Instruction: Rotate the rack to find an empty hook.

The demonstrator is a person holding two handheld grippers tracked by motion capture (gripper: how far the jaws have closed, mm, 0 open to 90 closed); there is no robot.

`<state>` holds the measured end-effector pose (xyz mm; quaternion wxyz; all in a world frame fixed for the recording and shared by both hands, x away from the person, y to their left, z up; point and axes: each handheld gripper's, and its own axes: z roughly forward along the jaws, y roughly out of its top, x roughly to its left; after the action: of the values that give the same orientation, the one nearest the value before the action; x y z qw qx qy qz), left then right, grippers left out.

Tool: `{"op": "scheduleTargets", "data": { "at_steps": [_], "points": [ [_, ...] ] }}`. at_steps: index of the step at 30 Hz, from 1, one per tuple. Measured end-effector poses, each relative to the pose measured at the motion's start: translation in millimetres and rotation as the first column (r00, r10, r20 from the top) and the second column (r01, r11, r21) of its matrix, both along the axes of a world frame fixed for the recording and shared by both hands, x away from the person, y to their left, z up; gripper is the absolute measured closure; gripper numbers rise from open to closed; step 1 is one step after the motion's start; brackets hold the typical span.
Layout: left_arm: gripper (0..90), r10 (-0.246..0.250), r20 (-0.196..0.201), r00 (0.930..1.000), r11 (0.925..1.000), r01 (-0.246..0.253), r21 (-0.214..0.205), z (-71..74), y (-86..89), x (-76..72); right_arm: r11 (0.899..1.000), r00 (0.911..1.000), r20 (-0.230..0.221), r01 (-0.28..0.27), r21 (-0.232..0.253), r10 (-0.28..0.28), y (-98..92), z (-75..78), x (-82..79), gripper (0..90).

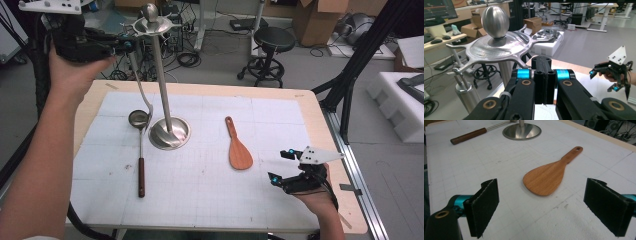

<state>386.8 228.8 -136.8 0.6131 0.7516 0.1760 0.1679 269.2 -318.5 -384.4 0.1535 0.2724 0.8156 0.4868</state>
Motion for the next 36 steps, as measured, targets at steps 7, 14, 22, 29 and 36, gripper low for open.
{"op": "scheduleTargets", "data": {
  "at_steps": [7, 14, 22, 29, 36],
  "points": [
    [89.7, 0.003, 0.009, 1.0, 1.0, -0.003, 0.001, -0.9, 0.8, 2.5, 1.0, 1.0, 0.004, 0.004, 0.003, -0.004, -1.9, 0.2, -0.5, 11.8],
    [89.7, 0.014, 0.002, 0.9999, 0.9999, -0.014, -0.006, -1.4, 5.3, 4.1, 1.0, 1.0, 0.003, 0.003, 0.0, -0.003, -1.9, -0.5, -0.5, 11.8],
    [89.8, 0.024, 0.001, 0.9997, 0.9997, -0.024, -0.008, -2.0, 10.4, 6.6, 1.0, 1.0, 0.0, 0.007, 0.002, -0.007, -2.5, 0.1, -1.4, 11.8],
    [89.7, 0.042, -0.003, 0.9991, 0.9989, -0.042, -0.019, -2.7, 14.6, 9.7, 1.0, 1.0, 0.0, 0.005, 0.003, -0.005, -2.7, -0.4, -1.1, 11.8],
    [89.7, 0.058, -0.006, 0.9983, 0.9982, -0.058, -0.015, -3.6, 16.8, 12.5, 1.0, 1.0, 0.003, 0.007, -0.002, -0.007, -2.7, -0.5, -0.8, 11.8]
  ]
}}
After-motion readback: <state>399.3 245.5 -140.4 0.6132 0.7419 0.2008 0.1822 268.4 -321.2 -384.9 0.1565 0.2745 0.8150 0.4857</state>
